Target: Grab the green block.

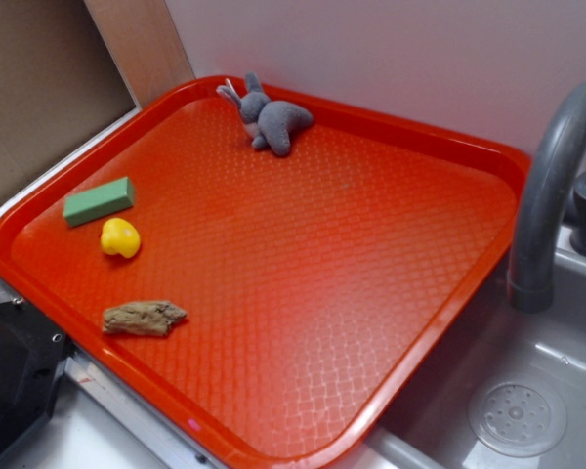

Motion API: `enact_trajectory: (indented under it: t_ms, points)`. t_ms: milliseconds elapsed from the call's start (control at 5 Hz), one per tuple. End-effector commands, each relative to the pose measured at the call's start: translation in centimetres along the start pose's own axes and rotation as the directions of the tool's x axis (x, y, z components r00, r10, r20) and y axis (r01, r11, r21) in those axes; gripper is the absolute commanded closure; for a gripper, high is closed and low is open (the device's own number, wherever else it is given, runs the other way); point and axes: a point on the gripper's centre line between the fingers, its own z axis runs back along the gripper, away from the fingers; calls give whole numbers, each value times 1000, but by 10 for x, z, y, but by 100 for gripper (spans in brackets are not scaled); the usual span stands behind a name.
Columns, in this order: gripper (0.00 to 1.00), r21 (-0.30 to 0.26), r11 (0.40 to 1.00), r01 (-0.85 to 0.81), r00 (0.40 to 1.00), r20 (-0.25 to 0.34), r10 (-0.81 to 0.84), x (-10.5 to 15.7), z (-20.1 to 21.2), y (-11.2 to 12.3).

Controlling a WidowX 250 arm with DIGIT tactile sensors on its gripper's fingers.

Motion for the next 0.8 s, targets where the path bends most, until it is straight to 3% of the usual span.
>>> enact_trajectory:
  t_ms: [0,200,400,600]
  points:
    - [0,0,1000,0,1000,0,0,0,0,0]
    - [0,24,968,251,965,67,-252,8,-30,22]
    - [0,-39,891,452,890,82,-448,20,-59,53]
    - [0,-5,873,488,871,68,-486,38,-90,97]
